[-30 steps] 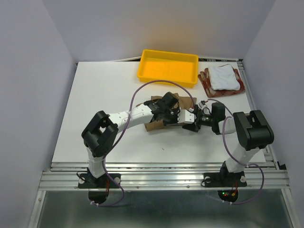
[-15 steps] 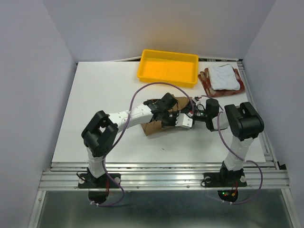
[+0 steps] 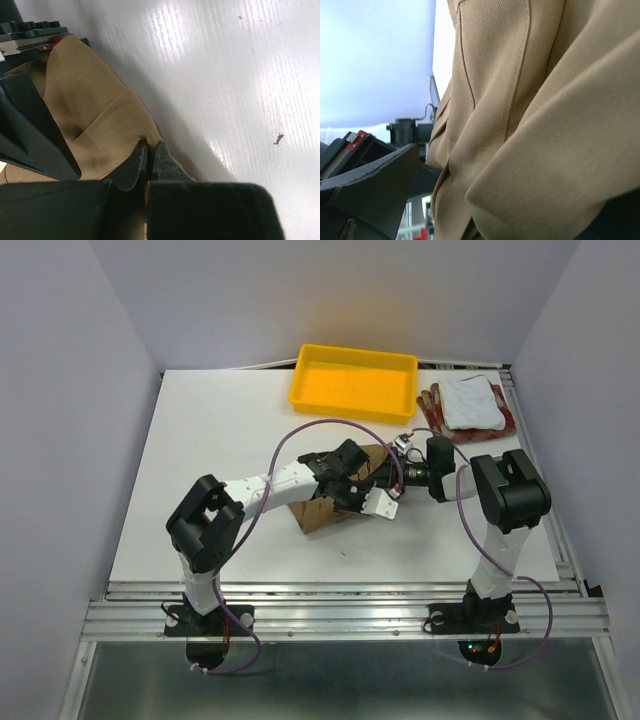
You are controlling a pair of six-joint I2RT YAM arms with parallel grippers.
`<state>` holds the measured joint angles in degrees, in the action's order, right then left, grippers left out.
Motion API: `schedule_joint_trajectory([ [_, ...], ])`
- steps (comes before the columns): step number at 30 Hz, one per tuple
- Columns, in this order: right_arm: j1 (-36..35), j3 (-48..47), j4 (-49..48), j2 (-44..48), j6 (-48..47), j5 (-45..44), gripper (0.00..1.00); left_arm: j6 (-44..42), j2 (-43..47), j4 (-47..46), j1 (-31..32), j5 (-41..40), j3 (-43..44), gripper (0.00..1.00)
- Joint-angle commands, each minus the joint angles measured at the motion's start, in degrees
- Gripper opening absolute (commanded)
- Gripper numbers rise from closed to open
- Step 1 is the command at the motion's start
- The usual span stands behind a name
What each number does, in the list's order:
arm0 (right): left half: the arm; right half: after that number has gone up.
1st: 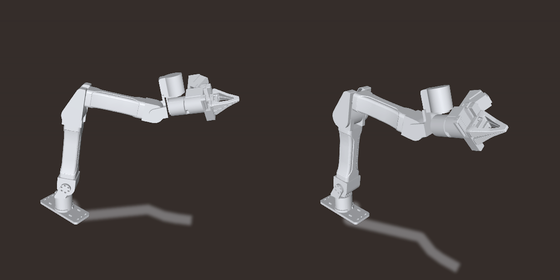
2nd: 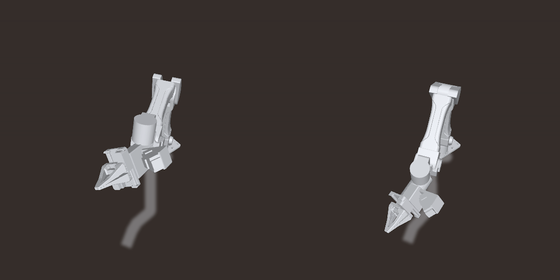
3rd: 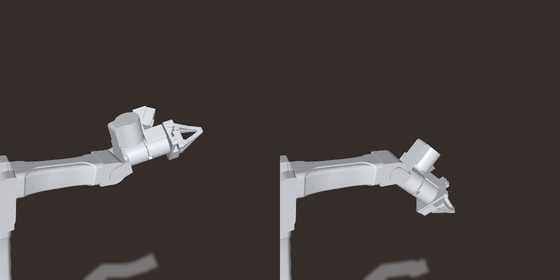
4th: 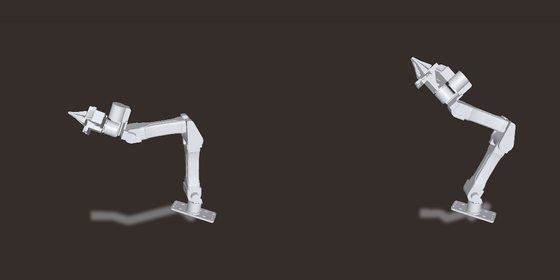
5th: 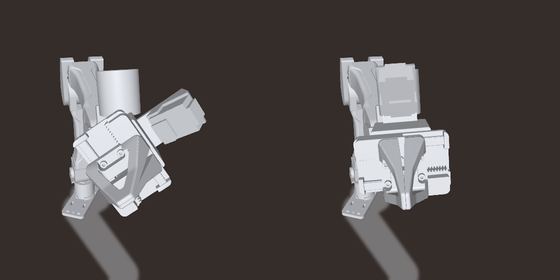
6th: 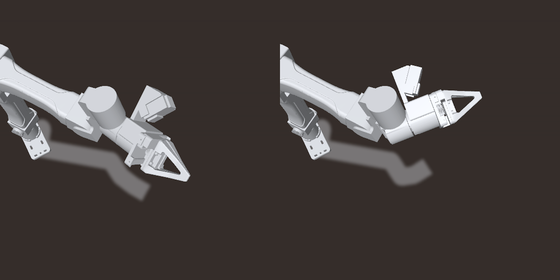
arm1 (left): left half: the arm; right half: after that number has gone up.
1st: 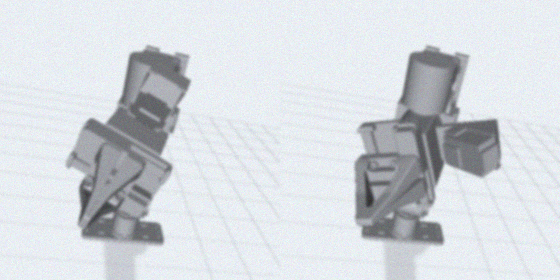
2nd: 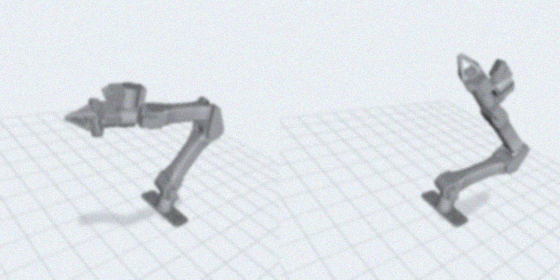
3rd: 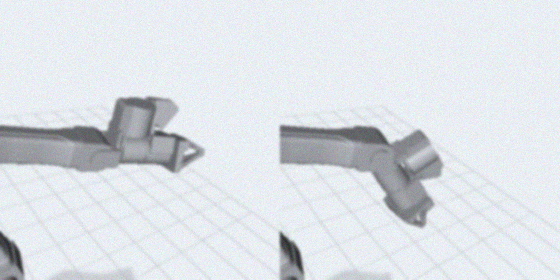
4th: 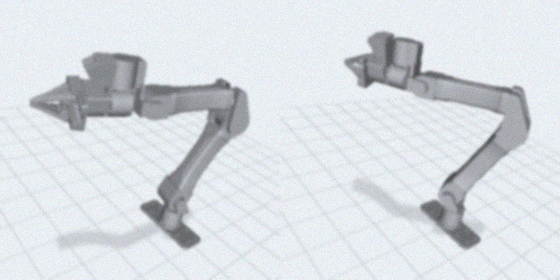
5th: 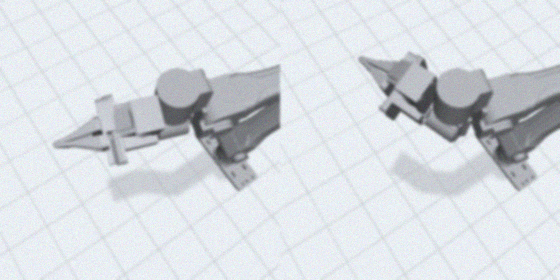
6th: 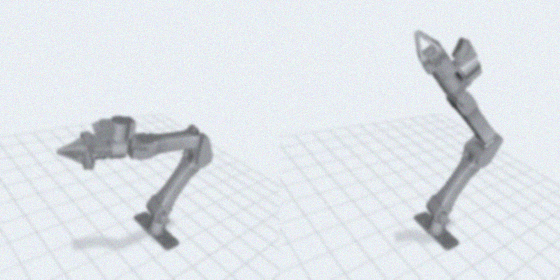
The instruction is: Fold and stack the skirts
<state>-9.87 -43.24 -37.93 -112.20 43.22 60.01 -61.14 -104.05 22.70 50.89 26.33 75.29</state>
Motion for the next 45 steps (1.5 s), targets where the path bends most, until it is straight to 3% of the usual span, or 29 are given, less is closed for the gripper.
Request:
schedule_joint_trajectory([
  [1,0.11,-1.57,18.66,-4.69,-16.76,-5.87,1.00,-3.62,5.08,3.05,0.43,4.52,-1.28,0.00],
  [3,0.11,-2.98,19.82,-6.35,-19.29,-4.21,1.00,-5.46,5.26,3.14,0.61,4.52,-1.98,0.00],
  [8,0.11,-11.42,36.60,-9.35,-30.38,-3.14,1.00,-7.58,5.70,4.28,1.05,3.65,-2.95,0.00],
  [12,0.11,-11.69,37.06,-10.23,-27.41,-3.58,1.00,-9.07,6.14,3.14,1.14,2.77,-4.27,0.00],
  [14,0.11,-11.08,34.25,-10.40,-25.47,-4.11,0.95,-9.43,6.05,2.27,1.31,2.33,-4.71,0.00],
  [16,-1.46,-11.33,34.06,-10.84,-24.42,-3.50,0.83,-10.66,5.79,2.09,1.49,1.89,-4.80,0.00],
  [21,-4.19,-9.76,31.88,-9.00,-23.01,-3.76,0.64,-12.33,5.96,-0.11,1.40,0.40,-6.29,0.00],
  [24,-4.72,-8.17,28.71,-8.47,-21.34,-5.51,0.44,-12.34,6.49,-2.82,1.23,-1.01,-7.87,0.00],
  [26,-4.72,-8.00,28.62,-8.12,-21.07,-7.00,0.30,-8.92,7.54,-4.67,1.14,-1.97,-8.31,0.05],
  [28,-4.03,-7.38,27.92,-6.28,-20.46,-8.76,0.14,-0.27,10.08,-7.83,0.18,-2.59,-8.40,0.23],
  [31,-2.00,-5.80,27.56,-2.94,-19.67,-11.05,0.01,10.75,15.08,-11.27,-3.68,-3.83,-7.53,0.41],
  [33,-0.85,-4.57,27.65,-1.36,-19.40,-12.45,0.01,24.01,17.47,-12.24,-7.10,-3.48,-6.12,0.48],
  [38,-0.24,-2.11,29.14,3.22,-20.10,-14.83,0.01,52.37,22.13,-9.52,-19.85,-0.58,-7.77,0.50],
  [39,-0.24,-2.11,29.93,3.39,-20.98,-15.18,0.01,52.44,22.66,-9.43,-21.78,0.73,-9.00,0.50],
  [42,-0.24,-2.02,33.18,4.18,-23.53,-17.81,0.01,66.73,24.24,-11.01,-28.56,1.89,-14.88,0.65],
  [45,-0.24,-2.02,35.64,5.24,-24.94,-19.40,0.01,74.84,22.76,-8.30,-31.98,1.98,-18.41,0.69],
])
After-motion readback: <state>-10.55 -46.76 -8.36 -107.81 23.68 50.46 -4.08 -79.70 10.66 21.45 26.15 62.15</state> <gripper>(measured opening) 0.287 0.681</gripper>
